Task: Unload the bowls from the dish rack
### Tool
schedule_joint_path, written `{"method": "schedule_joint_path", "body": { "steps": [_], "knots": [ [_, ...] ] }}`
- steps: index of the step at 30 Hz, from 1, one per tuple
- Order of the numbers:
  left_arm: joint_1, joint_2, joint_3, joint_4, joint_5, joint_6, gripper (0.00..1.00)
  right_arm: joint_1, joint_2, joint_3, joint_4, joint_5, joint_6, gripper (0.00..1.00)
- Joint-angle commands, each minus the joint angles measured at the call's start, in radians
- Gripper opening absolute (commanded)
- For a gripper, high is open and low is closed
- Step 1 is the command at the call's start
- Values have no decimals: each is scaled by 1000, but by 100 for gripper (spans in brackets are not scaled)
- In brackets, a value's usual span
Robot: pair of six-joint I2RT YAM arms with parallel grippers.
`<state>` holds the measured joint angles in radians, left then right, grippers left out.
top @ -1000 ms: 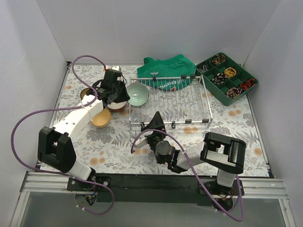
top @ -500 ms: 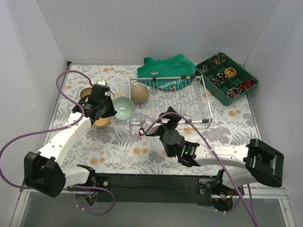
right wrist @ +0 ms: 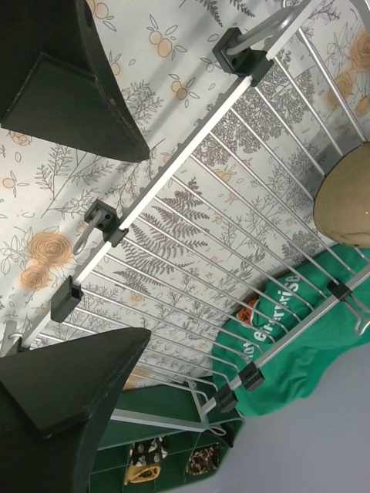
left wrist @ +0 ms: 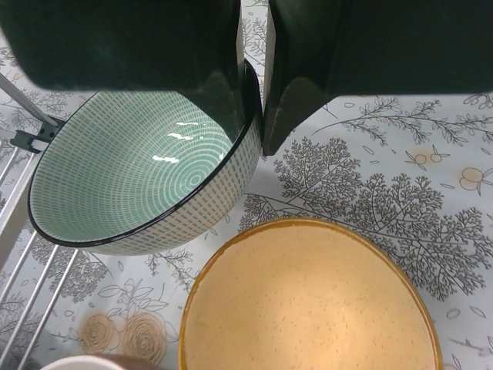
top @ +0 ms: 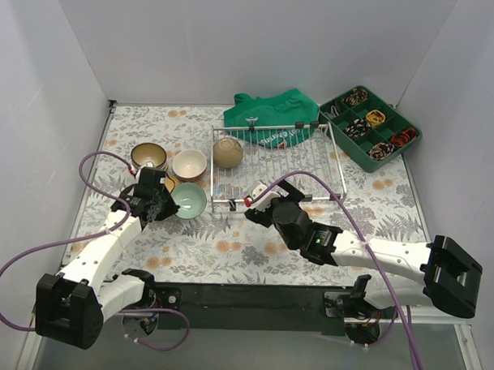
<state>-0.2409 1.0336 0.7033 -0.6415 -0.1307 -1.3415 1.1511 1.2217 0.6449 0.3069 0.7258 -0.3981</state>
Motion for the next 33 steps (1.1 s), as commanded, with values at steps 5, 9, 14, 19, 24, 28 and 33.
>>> {"method": "schedule_joint_path", "body": {
  "steps": [5,9,14,19,24,28,33],
  "knots": [
    [5,-35,-145,178,25,-140,0,-14,-34,-11,-3,-46,105,96],
    [5,-12,-157,215,26,-160,5,-19,-42,-14,-3,-54,117,96],
    [5,34,-156,232,40,-163,16,-28,-45,-18,-2,-68,130,96],
    [5,19,-153,220,30,-150,36,-45,-39,-2,-5,-95,134,96],
    [5,-36,-107,164,-26,-113,59,-76,-13,39,-18,-141,120,96],
    [5,-89,-32,112,-79,-52,78,-122,50,103,-34,-199,85,96],
    [5,-116,76,137,-147,60,98,-174,131,186,-40,-284,16,97]
  ]
}}
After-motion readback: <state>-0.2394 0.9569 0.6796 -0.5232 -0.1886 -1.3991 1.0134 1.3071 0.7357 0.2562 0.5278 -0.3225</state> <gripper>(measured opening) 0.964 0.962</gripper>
